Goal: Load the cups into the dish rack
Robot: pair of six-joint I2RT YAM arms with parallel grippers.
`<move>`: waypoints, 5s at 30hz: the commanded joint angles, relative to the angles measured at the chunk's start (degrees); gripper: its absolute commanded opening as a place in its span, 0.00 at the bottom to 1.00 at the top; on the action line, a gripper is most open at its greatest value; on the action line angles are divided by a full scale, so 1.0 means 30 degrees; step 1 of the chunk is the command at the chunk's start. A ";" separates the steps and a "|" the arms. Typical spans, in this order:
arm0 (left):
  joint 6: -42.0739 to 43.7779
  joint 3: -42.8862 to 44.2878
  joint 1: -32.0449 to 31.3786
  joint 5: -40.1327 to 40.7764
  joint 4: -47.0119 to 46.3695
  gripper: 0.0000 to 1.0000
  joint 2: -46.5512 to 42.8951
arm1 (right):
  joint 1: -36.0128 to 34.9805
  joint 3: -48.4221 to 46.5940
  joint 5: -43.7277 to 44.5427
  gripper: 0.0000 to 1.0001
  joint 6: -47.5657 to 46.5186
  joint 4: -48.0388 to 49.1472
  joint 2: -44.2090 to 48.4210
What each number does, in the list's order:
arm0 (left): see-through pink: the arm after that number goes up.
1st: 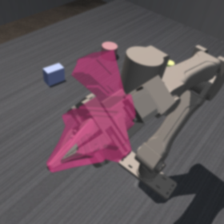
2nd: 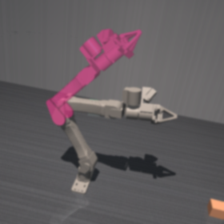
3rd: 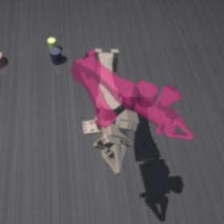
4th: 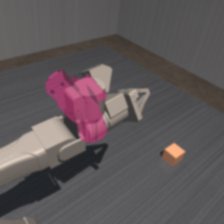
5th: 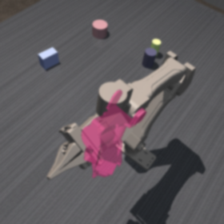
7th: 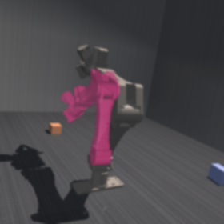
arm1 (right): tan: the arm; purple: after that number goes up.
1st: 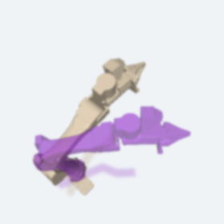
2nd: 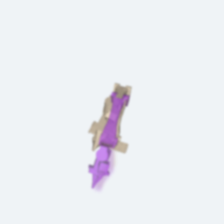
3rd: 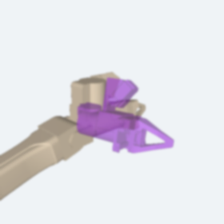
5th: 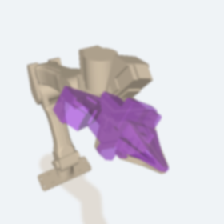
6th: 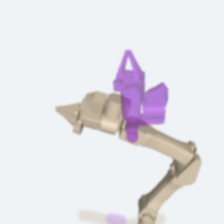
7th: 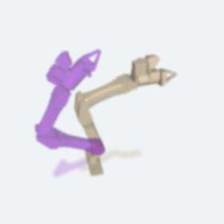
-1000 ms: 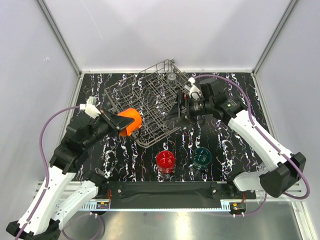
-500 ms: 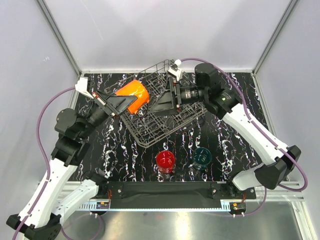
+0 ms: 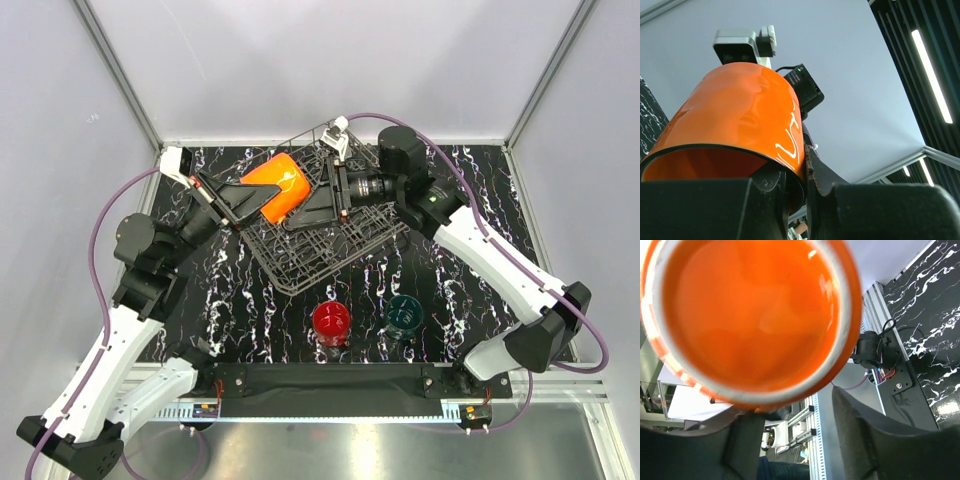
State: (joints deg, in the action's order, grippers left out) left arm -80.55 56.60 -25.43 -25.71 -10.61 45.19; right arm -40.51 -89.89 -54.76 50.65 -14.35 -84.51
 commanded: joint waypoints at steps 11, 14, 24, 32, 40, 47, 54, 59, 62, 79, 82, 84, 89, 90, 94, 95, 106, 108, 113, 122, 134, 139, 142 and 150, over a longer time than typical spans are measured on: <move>-0.0161 0.0323 -0.0253 -0.1067 -0.2879 0.00 -0.0297 | -0.0646 -0.0448 0.0090 0.46 0.2334 0.3756 -0.0482; -0.0073 0.0353 -0.0371 -0.1096 -0.2703 0.00 -0.0297 | -0.0822 -0.0448 0.0381 0.42 0.2510 0.3846 -0.0541; 0.2062 0.1113 -0.0517 -0.1740 0.1766 0.69 -0.1205 | -0.0881 0.0254 0.2784 0.00 0.2218 0.2031 -0.0161; 0.6779 0.4038 -0.0517 0.0738 1.0936 0.99 -0.2786 | -0.0881 0.0840 0.4539 0.00 0.1310 0.0128 0.0980; 0.9329 0.6650 -0.0517 0.5903 2.3073 0.99 -0.3898 | -0.0852 0.0287 0.7613 0.00 -0.0885 -0.4699 0.1365; 0.9742 0.7119 -0.0517 0.5996 2.5127 0.99 -0.5919 | -0.0881 -0.2613 1.2150 0.00 -0.4488 -0.9306 -0.0331; 1.0503 0.8116 -0.0517 0.5349 2.7586 0.99 -0.6945 | -0.1027 -0.5217 1.5496 0.00 -0.6714 -0.9250 -0.3145; 1.0385 0.8407 -0.0518 0.5260 2.8467 0.99 -0.7241 | -0.1320 -0.8089 1.8105 0.00 -0.7947 -0.9601 -0.6249; 1.1293 0.9520 -0.0517 0.5727 2.9287 0.99 -0.6715 | -0.1495 -1.0227 1.9248 0.00 -0.9174 -0.9630 -0.8240; 1.1881 1.2189 -0.0488 0.7604 3.2366 0.99 -0.6449 | -0.2432 -1.9520 2.1271 0.00 -1.0408 -0.7787 -1.7383; 1.1618 1.1633 -0.0488 0.7692 3.1985 0.99 -0.7061 | -0.3134 -2.0630 2.1272 0.00 -1.1199 -0.7785 -1.8756; 1.1297 1.1020 -0.0488 0.7839 3.1809 0.99 -0.7415 | -0.3428 -2.1656 2.1330 0.00 -1.1523 -0.7902 -1.9493; 1.0505 1.0957 -0.0488 0.8512 3.2188 0.99 -0.8176 | -0.3985 -2.1456 2.2530 0.00 -1.0880 -0.7435 -2.0433; 1.0272 1.0987 -0.0488 0.8542 3.2219 0.99 -0.8265 | -0.4044 -2.1222 2.2706 0.00 -1.0821 -0.7289 -2.0492; 0.9685 1.1338 -0.0488 0.9245 3.2833 0.99 -0.8588 | -0.4279 -2.1248 2.3585 0.00 -1.0820 -0.7200 -2.1077; 0.9596 1.1397 -0.0488 0.9361 3.3037 0.99 -0.8646 | -0.4279 -2.1220 2.3586 0.00 -1.0878 -0.7141 -2.1165; 0.9126 1.0870 -0.0488 0.9421 3.2747 0.99 -0.9029 | -0.4426 -2.1132 2.3734 0.00 -1.1465 -0.6526 -2.1985; 0.9156 1.0812 -0.0488 0.9421 3.2659 0.99 -0.9028 | -0.4426 -2.0957 2.3703 0.00 -1.1523 -0.6584 -2.2132; 0.9156 1.0285 -0.0488 0.9218 3.2191 0.99 -0.8970 | -0.4455 -2.0926 2.3528 0.00 -1.1582 -0.6731 -2.2601; 0.9156 1.0168 -0.0488 0.9480 3.2219 0.99 -0.9028 | -0.4426 -2.0722 2.3323 0.08 -1.1611 -0.6936 -2.3041; 0.9039 0.9992 -0.0488 0.9509 3.2102 0.99 -0.9086 | -0.4426 -2.0546 2.3206 0.35 -1.1904 -0.6936 -2.3305; 0.8922 0.9962 -0.0488 0.9509 3.2102 0.99 -0.9145 | -0.4426 -2.0546 2.3147 0.38 -1.1817 -0.6994 -2.3392; 0.8892 1.0050 -0.0488 0.9509 3.2189 0.99 -0.9116 | -0.4455 -2.0604 2.3263 0.43 -1.1904 -0.6965 -2.3276; 0.9155 1.0810 -0.0546 0.9802 3.2453 0.99 -0.8853 | -0.4426 -2.0574 2.3936 0.72 -1.2138 -0.7462 -2.2193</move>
State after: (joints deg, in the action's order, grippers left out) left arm -53.60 87.00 -26.76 2.11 79.70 18.00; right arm -53.36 -150.71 14.46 15.07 -37.58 -154.74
